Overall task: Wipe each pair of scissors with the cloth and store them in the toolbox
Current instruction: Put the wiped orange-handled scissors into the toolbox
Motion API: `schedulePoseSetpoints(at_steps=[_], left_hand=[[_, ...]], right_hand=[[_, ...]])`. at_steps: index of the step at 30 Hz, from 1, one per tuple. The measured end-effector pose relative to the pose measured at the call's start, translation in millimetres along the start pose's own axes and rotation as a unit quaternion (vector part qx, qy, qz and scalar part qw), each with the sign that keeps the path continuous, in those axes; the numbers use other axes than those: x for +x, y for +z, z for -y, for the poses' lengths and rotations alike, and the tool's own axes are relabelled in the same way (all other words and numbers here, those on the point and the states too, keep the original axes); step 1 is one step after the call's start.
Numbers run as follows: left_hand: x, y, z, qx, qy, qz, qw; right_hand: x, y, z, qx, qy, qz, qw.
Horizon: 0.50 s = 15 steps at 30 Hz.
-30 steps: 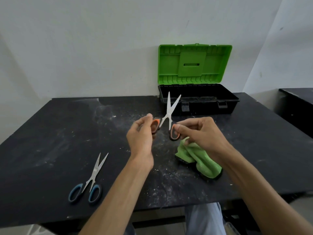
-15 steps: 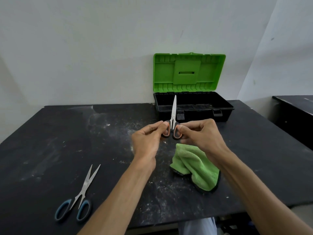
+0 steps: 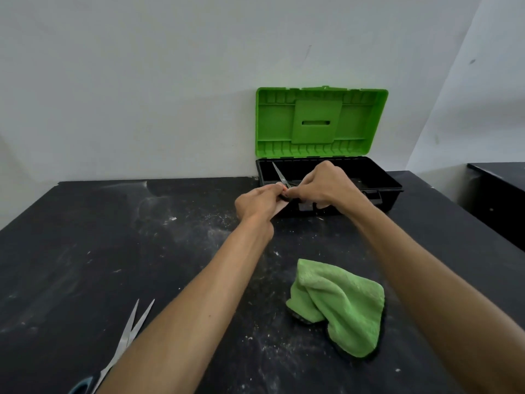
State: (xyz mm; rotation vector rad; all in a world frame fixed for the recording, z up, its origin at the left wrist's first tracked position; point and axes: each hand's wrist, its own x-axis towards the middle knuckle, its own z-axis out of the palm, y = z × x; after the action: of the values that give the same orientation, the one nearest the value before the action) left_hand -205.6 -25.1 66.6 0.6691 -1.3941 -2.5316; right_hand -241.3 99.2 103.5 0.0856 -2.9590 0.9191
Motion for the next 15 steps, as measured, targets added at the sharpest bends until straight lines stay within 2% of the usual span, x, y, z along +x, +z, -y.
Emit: schedulePoseSetpoints(at_steps=[4, 6, 7, 9, 12, 13, 15], left_hand=[[35, 11, 8, 0.049, 0.002, -0.011, 0.999], [52, 11, 15, 0.169, 0.071, -0.022, 0.983], [59, 9, 18, 0.254, 0.130, -0.030, 0.958], [67, 3, 21, 0.399, 0.249, -0.039, 0.882], [80, -3, 26, 0.521, 0.367, -0.023, 0.770], [84, -4, 29, 0.542, 0.380, -0.018, 0.749], [87, -7, 34, 0.568, 0.378, -0.003, 0.731]], right_hand=[[41, 9, -5, -0.026, 0.033, 0.022, 0.999], [57, 12, -6, -0.056, 0.041, 0.011, 0.998], [64, 13, -6, -0.072, 0.046, 0.002, 0.996], [80, 14, -5, -0.093, 0.049, -0.011, 0.994], [99, 19, -2, -0.115, 0.051, 0.000, 0.992], [104, 23, -1, -0.121, 0.053, 0.008, 0.991], [114, 35, -1, -0.120, 0.061, 0.033, 0.990]])
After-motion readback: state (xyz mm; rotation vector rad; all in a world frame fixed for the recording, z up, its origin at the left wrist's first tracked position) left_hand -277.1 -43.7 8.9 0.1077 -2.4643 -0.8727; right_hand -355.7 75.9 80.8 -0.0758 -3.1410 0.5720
